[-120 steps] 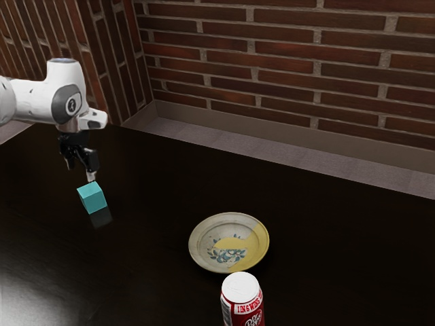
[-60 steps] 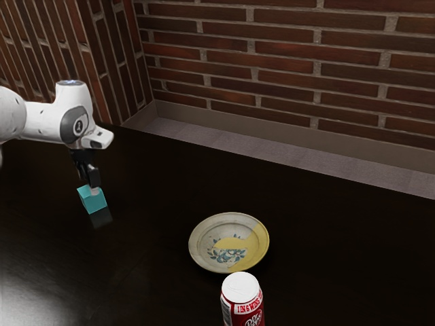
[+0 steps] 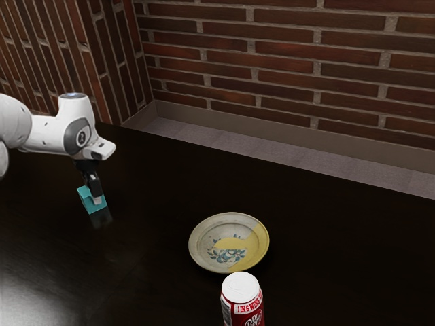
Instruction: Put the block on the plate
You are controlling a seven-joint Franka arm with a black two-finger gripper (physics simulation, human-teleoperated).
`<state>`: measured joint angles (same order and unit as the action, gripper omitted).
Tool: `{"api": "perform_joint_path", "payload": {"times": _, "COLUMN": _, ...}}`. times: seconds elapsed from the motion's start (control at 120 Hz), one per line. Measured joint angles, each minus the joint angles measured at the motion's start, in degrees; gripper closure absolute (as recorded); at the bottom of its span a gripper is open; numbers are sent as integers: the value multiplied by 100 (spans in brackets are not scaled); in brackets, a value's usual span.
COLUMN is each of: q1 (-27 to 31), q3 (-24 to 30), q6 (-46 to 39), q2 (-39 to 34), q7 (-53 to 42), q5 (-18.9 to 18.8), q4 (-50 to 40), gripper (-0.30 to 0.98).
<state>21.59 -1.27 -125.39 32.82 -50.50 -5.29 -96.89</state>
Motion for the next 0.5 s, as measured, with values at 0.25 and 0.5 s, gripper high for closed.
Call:
{"api": "perform_joint_path", "payload": {"times": 0.25, "q1": 20, "q3": 4, "q6": -97, "q2": 36, "q7": -134, "q5": 2, "q4": 1, "gripper": 18}}
{"api": "perform_joint_path", "payload": {"times": 0.5, "q1": 17, "q3": 64, "q6": -131, "q2": 11, "q7": -207, "q5": -6, "q4": 3, "gripper": 26}}
